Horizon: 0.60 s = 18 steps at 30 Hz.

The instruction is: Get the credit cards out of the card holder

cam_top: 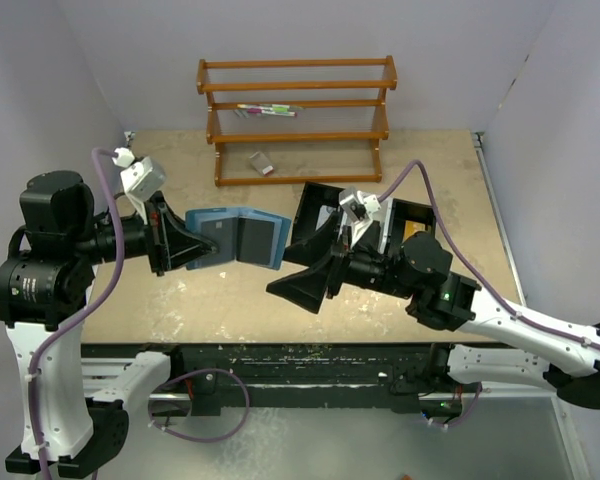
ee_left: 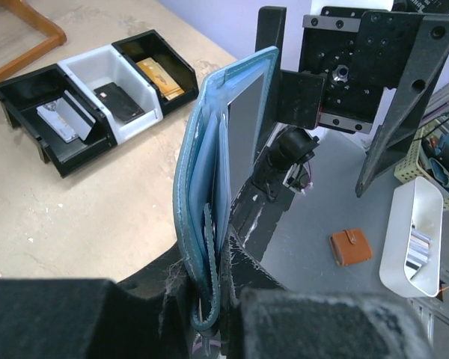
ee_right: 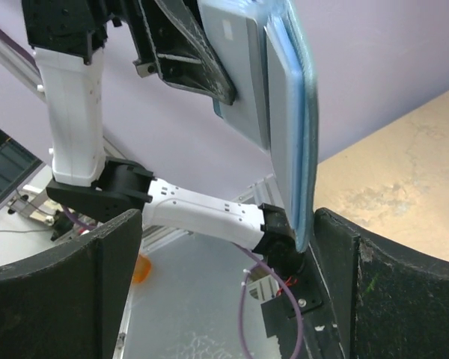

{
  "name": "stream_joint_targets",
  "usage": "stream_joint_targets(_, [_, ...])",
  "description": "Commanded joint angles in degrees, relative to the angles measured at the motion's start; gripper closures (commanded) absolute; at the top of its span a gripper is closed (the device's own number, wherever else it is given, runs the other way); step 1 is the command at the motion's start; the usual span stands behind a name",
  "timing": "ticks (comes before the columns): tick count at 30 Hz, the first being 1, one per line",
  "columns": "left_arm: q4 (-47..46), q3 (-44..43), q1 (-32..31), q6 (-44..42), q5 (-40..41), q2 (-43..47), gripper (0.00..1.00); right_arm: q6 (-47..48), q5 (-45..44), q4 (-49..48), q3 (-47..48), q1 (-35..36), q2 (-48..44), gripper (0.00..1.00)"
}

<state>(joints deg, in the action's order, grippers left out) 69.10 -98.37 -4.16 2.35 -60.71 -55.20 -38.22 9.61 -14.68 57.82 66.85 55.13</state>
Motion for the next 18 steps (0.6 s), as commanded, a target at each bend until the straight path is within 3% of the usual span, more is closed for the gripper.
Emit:
stream_joint_targets(1, [-0.2, -1.9, 0.0, -0.1, -1.3, 0.5, 0.98, 2.2, -1.8, -6.7, 1.0, 0.3, 0.3, 0.06])
stream_joint_targets(10, [-2.0, -0.7, 0.0, 3.6, -14.0, 0.6, 0.96, 1.8, -0.8, -7.5, 2.3, 0.3, 2.7, 0.48])
stream_joint_targets(13, [-2.6, -0.3, 0.0, 4.2, -17.0, 0.6, 0.93, 1.8, -1.1, -7.4, 2.2, 0.3, 1.8, 0.77])
stream_joint_targets(15, [-1.9, 0.2, 0.0, 3.3, -17.0, 0.7, 0.80, 1.9, -1.6, -5.2, 3.1, 0.3, 0.9, 1.00])
stream_joint_targets(17, [0.4, -0.3, 0.0, -0.2, -9.9, 0.8, 0.39, 2.2, 1.0, 1.9, 5.9, 0.3, 0.4, 1.00])
stream_joint_targets(18, [0.8, -0.4, 0.0, -1.9, -5.4, 1.0, 0.35, 2.7, 2.2, 5.8, 7.6, 0.3, 0.4, 1.00])
